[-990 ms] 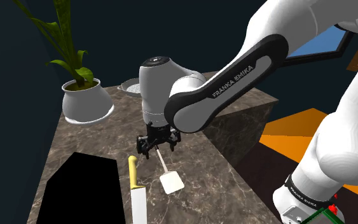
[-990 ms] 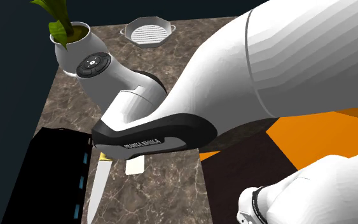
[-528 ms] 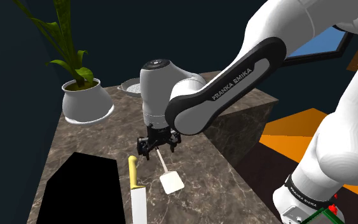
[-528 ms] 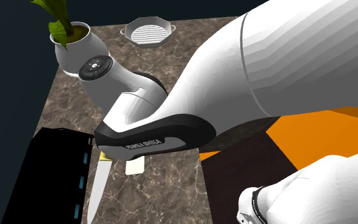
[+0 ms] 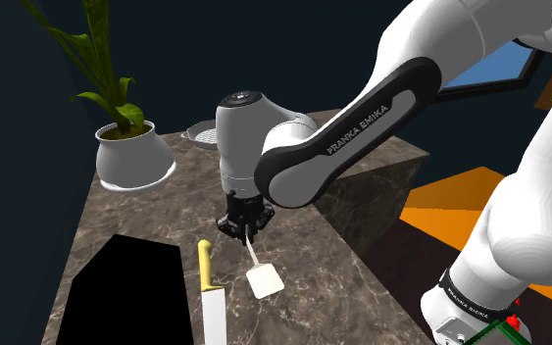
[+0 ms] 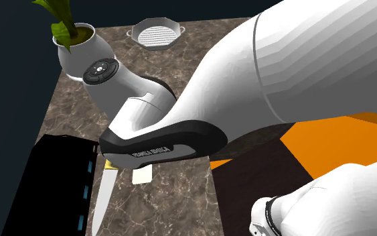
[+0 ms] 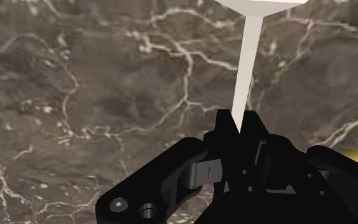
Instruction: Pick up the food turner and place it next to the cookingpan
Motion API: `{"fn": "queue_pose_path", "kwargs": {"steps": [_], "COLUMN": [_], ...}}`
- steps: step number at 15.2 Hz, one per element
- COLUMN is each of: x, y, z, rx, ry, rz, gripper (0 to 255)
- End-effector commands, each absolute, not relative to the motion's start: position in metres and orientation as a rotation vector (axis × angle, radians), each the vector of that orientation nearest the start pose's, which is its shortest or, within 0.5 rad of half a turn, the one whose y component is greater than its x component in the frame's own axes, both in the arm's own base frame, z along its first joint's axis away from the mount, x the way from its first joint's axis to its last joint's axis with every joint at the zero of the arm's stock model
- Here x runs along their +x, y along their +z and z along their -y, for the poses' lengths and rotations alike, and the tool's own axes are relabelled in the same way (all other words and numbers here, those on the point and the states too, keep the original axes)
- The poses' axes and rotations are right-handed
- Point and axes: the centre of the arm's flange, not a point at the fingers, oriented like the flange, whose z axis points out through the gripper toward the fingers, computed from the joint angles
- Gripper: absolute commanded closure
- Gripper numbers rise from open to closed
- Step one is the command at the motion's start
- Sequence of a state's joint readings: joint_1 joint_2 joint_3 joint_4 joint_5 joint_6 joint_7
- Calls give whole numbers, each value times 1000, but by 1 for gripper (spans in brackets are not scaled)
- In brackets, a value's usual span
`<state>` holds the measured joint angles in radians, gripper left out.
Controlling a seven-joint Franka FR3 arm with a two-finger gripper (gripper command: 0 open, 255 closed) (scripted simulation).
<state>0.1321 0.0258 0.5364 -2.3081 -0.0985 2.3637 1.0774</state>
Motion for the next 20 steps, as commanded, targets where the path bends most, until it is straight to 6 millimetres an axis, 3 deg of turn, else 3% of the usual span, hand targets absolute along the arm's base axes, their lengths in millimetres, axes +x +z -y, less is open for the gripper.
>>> {"fn": "queue_pose_path", "kwargs": {"steps": [1, 3, 20], "x": [406, 406, 406], "y": [339, 339, 428], "z": [-319, -319, -319], "rx": [-3105, -3105, -3105], "ry": [-103, -103, -103], "rz": [-533, -534, -533], "gripper": [255, 255, 255]}}
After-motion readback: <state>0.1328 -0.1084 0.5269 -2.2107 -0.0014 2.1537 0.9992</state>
